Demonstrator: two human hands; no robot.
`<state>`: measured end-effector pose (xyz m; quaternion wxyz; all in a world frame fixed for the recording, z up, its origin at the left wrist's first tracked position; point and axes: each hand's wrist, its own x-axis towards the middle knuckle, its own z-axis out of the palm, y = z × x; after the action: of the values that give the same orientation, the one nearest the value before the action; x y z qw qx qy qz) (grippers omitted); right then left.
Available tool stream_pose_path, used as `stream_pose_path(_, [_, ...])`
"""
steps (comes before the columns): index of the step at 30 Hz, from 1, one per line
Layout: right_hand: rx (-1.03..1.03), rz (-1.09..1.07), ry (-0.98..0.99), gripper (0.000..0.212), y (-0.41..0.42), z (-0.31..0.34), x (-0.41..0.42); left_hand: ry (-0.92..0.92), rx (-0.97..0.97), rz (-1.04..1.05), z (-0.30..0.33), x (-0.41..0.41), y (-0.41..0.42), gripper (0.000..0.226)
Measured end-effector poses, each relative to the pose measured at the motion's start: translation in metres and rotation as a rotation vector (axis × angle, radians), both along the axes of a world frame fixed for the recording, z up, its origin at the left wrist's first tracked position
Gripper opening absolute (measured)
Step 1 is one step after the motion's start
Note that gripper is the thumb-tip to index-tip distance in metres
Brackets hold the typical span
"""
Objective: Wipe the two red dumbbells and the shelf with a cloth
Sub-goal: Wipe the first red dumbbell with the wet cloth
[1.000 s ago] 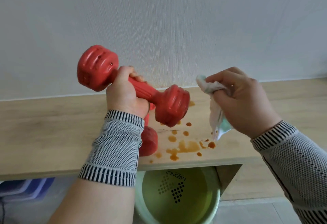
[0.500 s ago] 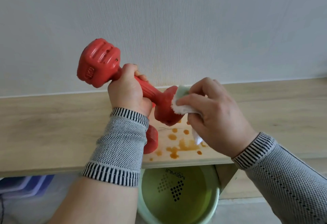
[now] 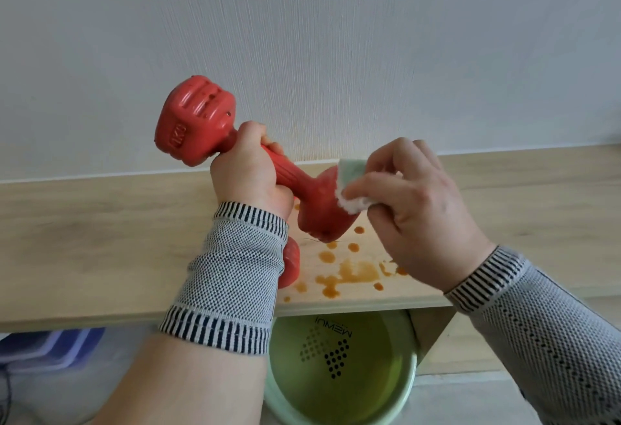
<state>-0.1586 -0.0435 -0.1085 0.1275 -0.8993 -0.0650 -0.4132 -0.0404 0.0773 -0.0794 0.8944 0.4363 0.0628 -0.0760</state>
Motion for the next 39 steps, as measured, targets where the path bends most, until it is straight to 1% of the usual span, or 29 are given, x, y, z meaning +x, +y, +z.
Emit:
stream_pose_path(3, [-0.013,0.033,0.020,0.029,0.006,-0.003,-0.003,0.054,-0.016,-0.020,0.001,0.004,0.002,0.028])
stream_pose_path(7, [0.181,-0.042,0.025,0.030,-0.010,-0.001,0.000,0.105,-0.111,-0.088,0.002,0.009,0.005,0.022])
stream_pose_path(12, [0.373,-0.108,0.028,0.030,-0.021,0.003,-0.002,0.104,-0.162,-0.140,0.006,0.003,0.002,0.014])
stream_pose_path(13, [0.400,-0.120,0.029,0.031,-0.023,0.004,-0.002,0.088,-0.154,-0.142,0.007,0.003,0.002,0.011])
stream_pose_path(16, [0.439,-0.140,0.031,0.031,-0.026,0.005,-0.001,0.074,-0.094,-0.125,0.008,0.003,0.002,0.015])
stream_pose_path(20, [0.431,-0.135,0.005,0.028,-0.024,0.005,-0.001,0.100,-0.083,-0.110,0.008,0.005,0.003,0.013])
stream_pose_path(23, [0.292,-0.054,-0.039,0.027,-0.016,0.005,-0.002,0.101,-0.063,-0.120,0.006,0.006,0.003,0.012])
stream_pose_path(25, [0.183,-0.025,-0.043,0.028,-0.009,0.002,0.000,0.114,-0.102,-0.117,0.006,0.005,0.003,0.011])
stream_pose_path(27, [0.102,-0.045,-0.050,0.030,-0.003,-0.003,0.002,0.132,-0.154,-0.091,0.006,0.004,0.001,0.011])
stream_pose_path(30, [0.026,-0.050,-0.055,0.032,0.002,-0.007,0.003,0.114,-0.142,-0.049,0.004,0.002,-0.001,0.015])
stream_pose_path(33, [-0.036,0.008,-0.036,0.031,0.005,-0.011,0.000,0.126,-0.111,-0.027,0.003,0.003,0.000,0.015])
stream_pose_path(35, [-0.047,0.021,-0.027,0.031,0.002,-0.012,0.001,0.131,-0.095,-0.036,0.002,0.004,0.003,0.013])
stream_pose_path(39, [0.029,-0.063,-0.051,0.033,-0.016,-0.007,0.001,0.100,-0.061,-0.043,0.003,0.004,0.004,0.016])
